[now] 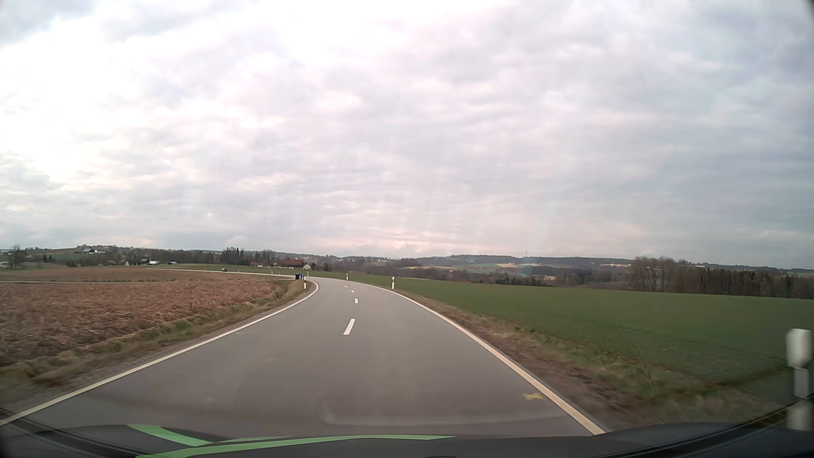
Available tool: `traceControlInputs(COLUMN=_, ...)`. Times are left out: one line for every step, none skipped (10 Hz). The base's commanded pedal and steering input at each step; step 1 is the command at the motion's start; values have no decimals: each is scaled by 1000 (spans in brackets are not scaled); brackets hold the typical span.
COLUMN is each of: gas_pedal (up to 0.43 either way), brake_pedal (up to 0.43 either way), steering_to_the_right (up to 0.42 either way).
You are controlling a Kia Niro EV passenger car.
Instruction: Follow the waypoints while adhering to traffic rules and regulations
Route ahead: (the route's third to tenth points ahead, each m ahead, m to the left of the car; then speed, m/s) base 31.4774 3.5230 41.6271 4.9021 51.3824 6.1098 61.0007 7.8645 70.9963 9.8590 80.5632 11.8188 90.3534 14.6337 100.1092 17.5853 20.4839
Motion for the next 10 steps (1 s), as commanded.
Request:
traceControlInputs(gas_pedal=157, brake_pedal=0, steering_to_the_right=-17)
traceControlInputs(gas_pedal=157, brake_pedal=0, steering_to_the_right=-17)
traceControlInputs(gas_pedal=157, brake_pedal=0, steering_to_the_right=-17)
traceControlInputs(gas_pedal=157, brake_pedal=0, steering_to_the_right=-17)
traceControlInputs(gas_pedal=157, brake_pedal=0, steering_to_the_right=-17)
traceControlInputs(gas_pedal=157, brake_pedal=0, steering_to_the_right=-17)
traceControlInputs(gas_pedal=157, brake_pedal=0, steering_to_the_right=-18)
traceControlInputs(gas_pedal=157, brake_pedal=0, steering_to_the_right=-19)
traceControlInputs(gas_pedal=157, brake_pedal=0, steering_to_the_right=-20)
traceControlInputs(gas_pedal=157, brake_pedal=0, steering_to_the_right=-20)
